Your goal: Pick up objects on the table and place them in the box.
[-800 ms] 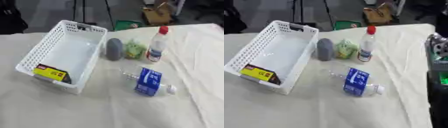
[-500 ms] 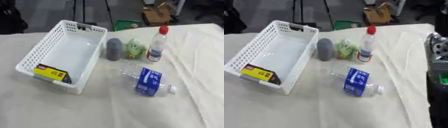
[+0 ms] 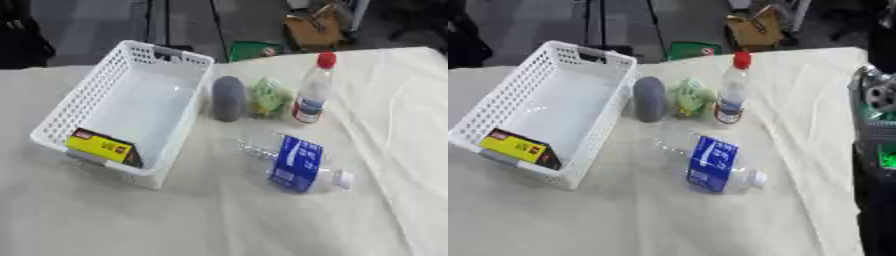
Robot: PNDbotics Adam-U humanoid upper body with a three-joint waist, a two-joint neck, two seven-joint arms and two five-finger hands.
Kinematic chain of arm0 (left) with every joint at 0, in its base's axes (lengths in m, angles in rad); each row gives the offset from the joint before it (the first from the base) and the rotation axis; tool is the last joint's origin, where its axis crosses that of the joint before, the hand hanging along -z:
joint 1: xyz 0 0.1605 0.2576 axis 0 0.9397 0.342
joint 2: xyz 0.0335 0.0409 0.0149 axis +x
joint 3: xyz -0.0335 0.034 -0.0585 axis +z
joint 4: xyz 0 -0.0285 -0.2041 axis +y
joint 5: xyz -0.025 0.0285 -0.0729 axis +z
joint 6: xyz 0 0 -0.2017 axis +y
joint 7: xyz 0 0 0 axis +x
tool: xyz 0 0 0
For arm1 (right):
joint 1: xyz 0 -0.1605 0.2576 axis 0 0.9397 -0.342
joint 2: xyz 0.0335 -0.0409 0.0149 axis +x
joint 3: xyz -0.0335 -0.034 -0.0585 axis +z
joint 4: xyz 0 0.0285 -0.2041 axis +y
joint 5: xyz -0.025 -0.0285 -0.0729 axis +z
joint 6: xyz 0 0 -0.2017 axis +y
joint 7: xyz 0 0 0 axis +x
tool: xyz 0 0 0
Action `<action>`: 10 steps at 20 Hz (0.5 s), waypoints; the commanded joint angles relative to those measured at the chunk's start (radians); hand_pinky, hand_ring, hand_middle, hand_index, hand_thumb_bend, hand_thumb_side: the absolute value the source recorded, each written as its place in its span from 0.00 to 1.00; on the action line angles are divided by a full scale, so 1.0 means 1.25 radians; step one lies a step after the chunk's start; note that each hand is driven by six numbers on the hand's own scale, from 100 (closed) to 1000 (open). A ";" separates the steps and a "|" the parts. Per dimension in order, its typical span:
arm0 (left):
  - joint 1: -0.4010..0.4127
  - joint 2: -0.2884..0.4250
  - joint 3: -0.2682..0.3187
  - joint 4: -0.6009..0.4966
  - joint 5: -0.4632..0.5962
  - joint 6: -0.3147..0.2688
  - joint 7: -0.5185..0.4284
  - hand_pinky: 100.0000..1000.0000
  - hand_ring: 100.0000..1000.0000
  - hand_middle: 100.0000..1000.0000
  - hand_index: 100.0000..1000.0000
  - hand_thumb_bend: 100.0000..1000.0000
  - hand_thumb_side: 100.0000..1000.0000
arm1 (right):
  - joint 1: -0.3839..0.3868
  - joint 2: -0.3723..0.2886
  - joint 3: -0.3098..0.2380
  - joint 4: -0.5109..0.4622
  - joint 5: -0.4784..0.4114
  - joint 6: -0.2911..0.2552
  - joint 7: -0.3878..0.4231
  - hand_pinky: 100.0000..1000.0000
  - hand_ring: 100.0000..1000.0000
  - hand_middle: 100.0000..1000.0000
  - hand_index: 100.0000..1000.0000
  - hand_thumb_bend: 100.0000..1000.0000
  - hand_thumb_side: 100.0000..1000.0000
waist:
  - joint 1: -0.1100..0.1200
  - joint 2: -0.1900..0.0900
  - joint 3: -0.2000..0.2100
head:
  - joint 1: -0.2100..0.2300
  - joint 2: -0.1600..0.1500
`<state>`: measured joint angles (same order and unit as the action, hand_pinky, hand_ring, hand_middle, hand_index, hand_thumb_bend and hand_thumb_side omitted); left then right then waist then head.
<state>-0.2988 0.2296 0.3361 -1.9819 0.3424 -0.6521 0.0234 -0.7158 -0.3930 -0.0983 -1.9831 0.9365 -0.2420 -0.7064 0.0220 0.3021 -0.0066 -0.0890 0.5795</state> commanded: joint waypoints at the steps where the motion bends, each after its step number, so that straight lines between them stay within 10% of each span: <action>1: -0.002 0.015 0.001 -0.014 0.002 0.003 0.003 0.70 0.66 0.76 0.81 0.00 0.62 | -0.057 -0.054 0.042 0.019 -0.001 0.037 0.100 0.83 0.85 0.80 0.92 0.00 1.00 | -0.005 -0.025 -0.001 | -0.003 0.007; 10: 0.007 0.023 -0.004 -0.014 0.004 0.014 0.003 0.70 0.66 0.76 0.80 0.00 0.62 | -0.288 -0.126 0.205 0.246 -0.059 0.070 0.440 0.85 0.88 0.80 0.93 0.00 1.00 | -0.019 -0.049 -0.008 | -0.005 0.020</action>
<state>-0.2866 0.2305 0.3340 -1.9819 0.3436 -0.6386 0.0274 -1.0527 -0.5178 0.1403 -1.7090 0.8775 -0.1520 -0.2041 -0.0027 0.2609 -0.0164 -0.0927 0.5976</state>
